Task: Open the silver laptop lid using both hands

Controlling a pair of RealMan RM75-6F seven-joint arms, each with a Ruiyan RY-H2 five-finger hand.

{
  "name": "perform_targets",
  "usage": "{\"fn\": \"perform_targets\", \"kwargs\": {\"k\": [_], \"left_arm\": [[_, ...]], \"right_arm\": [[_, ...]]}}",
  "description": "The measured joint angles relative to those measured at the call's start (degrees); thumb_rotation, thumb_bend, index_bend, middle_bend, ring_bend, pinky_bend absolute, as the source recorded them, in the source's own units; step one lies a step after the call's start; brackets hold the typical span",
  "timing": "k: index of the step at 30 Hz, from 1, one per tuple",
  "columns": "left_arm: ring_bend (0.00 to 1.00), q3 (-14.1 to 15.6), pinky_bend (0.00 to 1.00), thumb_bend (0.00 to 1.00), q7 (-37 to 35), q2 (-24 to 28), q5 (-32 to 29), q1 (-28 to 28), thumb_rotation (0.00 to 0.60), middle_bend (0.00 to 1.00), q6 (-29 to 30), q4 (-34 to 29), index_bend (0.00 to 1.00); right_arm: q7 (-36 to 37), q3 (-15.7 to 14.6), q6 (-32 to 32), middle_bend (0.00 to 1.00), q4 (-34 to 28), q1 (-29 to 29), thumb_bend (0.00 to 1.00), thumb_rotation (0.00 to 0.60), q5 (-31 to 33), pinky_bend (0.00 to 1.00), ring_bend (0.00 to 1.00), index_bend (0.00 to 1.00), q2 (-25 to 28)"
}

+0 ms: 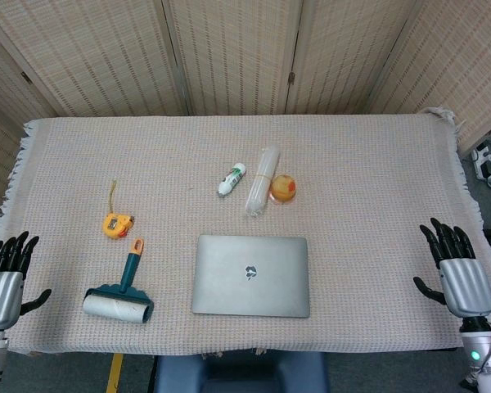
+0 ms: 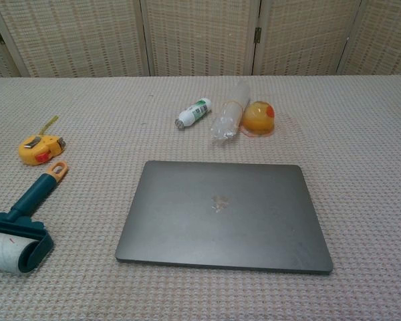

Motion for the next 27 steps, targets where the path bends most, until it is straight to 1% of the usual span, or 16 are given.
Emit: {"fn": "perform_targets", "kwargs": {"k": [4,15,21,27], "left_arm": [[0.05,0.0,0.00,0.22,0.2,0.0,-0.5,-0.3,0.600,0.05,-0.8,0.2,0.00],[0.05,0.5,0.00,0.22,-0.7,-0.1,0.9,0.4,0.600,0.05,1.2,0.2,0.00],[0.05,1.0,0.00,0.22,-1.6,0.3,2.3,0.5,0.600,0.05,1.4,-0.1,0.00],[0.05,1.5,0.00,0.22,-2.2,0.6,4.4,0.4,0.600,0.05,2.1,-0.3,0.00]], "right_arm": [[0.0,-0.1,-0.4,0.00,-0.1,0.1,0.26,0.600,0.2,0.00,0.00,0.00,0.1],[2.6,-1.0,0.4,0.00,0.0,-0.1,0.26,0.600,-2.2,0.00,0.00,0.00,0.6],[3.2,-2.1,-1.2,0.00,-1.0,1.4,0.26,0.600,-5.6,0.00,0.00,0.00,1.5],[3.4,-3.5,-5.5,0.00,-2.7,4.7,0.26,0.600,-9.9,0.00,0.00,0.00,1.3]]}}
